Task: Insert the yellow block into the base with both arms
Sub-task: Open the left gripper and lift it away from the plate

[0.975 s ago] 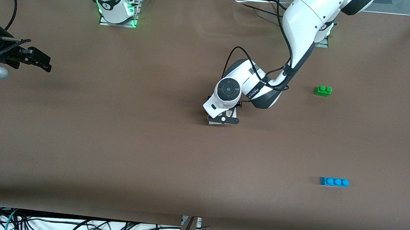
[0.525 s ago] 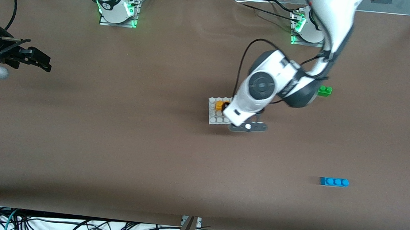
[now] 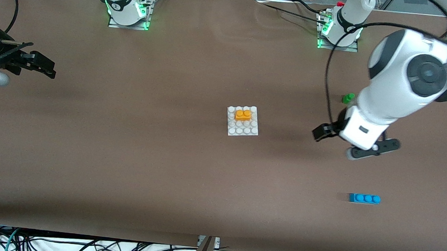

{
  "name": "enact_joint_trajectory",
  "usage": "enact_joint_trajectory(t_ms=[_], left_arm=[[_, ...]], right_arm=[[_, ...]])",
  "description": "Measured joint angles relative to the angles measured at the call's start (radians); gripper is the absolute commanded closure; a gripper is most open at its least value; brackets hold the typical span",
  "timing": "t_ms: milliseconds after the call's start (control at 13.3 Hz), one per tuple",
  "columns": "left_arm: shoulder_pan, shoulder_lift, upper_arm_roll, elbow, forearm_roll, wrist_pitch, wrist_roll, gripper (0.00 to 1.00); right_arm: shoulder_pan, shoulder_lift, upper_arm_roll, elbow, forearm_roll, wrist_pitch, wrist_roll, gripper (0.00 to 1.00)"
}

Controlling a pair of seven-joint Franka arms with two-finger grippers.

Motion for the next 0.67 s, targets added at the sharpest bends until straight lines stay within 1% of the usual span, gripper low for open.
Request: enact_joint_trajectory(t_ms=[150, 225, 375, 450, 525, 675], left_arm=[[0.055, -0.016, 0.003, 0.042, 0.0, -0.079, 0.188, 0.0], [0.071, -0.02, 0.017, 0.054, 0.0, -0.095, 0.267, 0.0], [0.044, -0.03, 0.097, 0.061, 0.0, -0.104, 0.361, 0.0], [0.026, -0.04, 0.124, 0.058, 0.0, -0.108, 0.404, 0.0], [0.015, -0.058, 0.135, 0.043, 0.0, -0.113, 0.453, 0.0], [0.012, -0.127, 0.143, -0.04, -0.004, -0.113, 0.483, 0.0]], right_arm=[[0.0, 0.0, 0.0, 0.0, 0.0, 0.0, 0.0, 0.01], [0.0, 0.0, 0.0, 0.0, 0.0, 0.0, 0.0, 0.01], [0.0, 0.0, 0.0, 0.0, 0.0, 0.0, 0.0, 0.01], [0.0, 0.0, 0.0, 0.0, 0.0, 0.0, 0.0, 0.01], [0.0, 0.0, 0.0, 0.0, 0.0, 0.0, 0.0, 0.01], [0.0, 0.0, 0.0, 0.001, 0.0, 0.0, 0.0, 0.01]])
